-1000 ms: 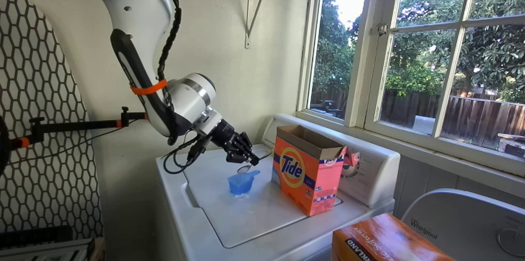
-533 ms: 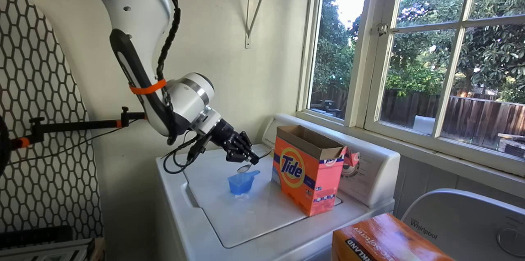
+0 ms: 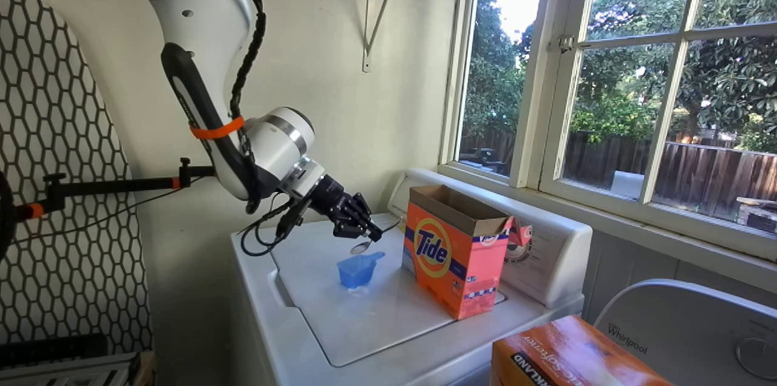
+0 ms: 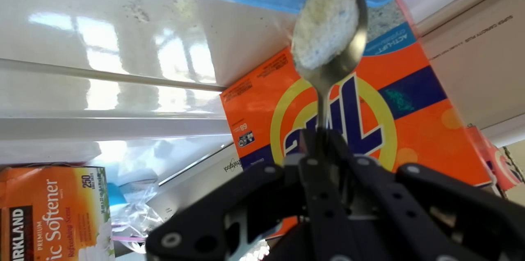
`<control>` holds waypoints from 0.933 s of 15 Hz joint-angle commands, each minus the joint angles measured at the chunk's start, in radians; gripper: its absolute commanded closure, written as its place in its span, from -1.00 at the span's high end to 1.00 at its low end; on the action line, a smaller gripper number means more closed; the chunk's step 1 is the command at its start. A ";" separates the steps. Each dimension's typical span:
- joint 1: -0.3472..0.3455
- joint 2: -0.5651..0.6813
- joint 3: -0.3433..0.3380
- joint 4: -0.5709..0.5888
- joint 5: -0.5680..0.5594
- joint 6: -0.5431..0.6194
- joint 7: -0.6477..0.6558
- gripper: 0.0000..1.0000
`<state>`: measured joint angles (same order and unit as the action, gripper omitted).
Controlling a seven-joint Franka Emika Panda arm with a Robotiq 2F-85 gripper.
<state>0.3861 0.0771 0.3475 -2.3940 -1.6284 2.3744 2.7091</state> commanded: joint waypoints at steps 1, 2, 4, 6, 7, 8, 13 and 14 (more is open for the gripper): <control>0.000 0.016 0.016 0.006 -0.045 -0.043 0.041 -0.95; 0.000 0.018 0.017 0.006 -0.048 -0.046 0.040 -0.95; 0.001 0.021 0.021 0.008 -0.049 -0.052 0.039 -0.95; 0.001 0.022 0.023 0.010 -0.050 -0.055 0.038 -0.95; 0.001 0.022 0.024 0.010 -0.050 -0.055 0.039 -0.95; 0.001 0.022 0.025 0.011 -0.051 -0.055 0.039 -0.95; 0.005 0.023 0.031 0.017 -0.059 -0.077 0.043 -0.95; 0.005 0.024 0.032 0.017 -0.060 -0.083 0.043 -0.95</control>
<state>0.3865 0.0872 0.3685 -2.3819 -1.6466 2.3299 2.7091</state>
